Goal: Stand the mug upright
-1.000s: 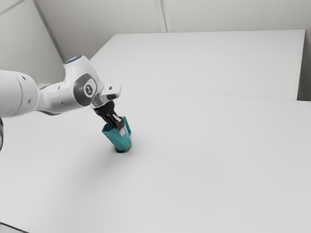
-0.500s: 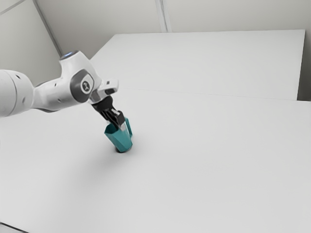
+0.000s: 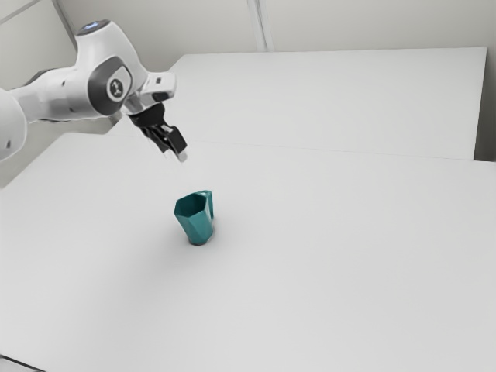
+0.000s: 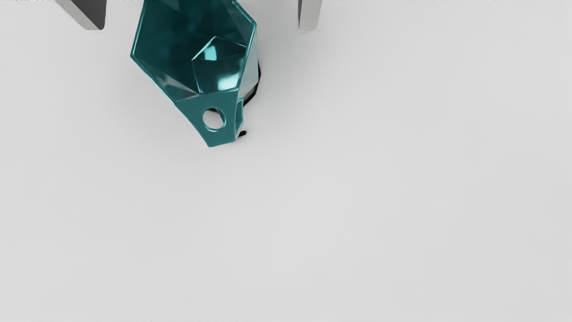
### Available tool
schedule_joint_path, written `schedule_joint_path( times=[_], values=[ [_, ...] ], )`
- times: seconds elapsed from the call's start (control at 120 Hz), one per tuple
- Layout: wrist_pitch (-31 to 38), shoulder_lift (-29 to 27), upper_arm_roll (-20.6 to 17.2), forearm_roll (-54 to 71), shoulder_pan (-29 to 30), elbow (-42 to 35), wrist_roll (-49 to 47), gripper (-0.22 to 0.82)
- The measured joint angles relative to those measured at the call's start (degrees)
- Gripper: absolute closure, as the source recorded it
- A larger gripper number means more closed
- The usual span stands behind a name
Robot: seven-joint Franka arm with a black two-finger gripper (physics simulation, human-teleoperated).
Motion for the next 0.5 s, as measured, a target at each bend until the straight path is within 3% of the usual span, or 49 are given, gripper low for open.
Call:
schedule_joint_path(
  times=[0.35, 0.5],
  values=[
    [-7.43, -3.30, -6.34, 5.38, 7.31, 6.55, -3.04, 0.04],
    [-11.55, -4.17, -7.05, 8.72, 8.70, 10.41, -5.57, 0.03]
  ],
)
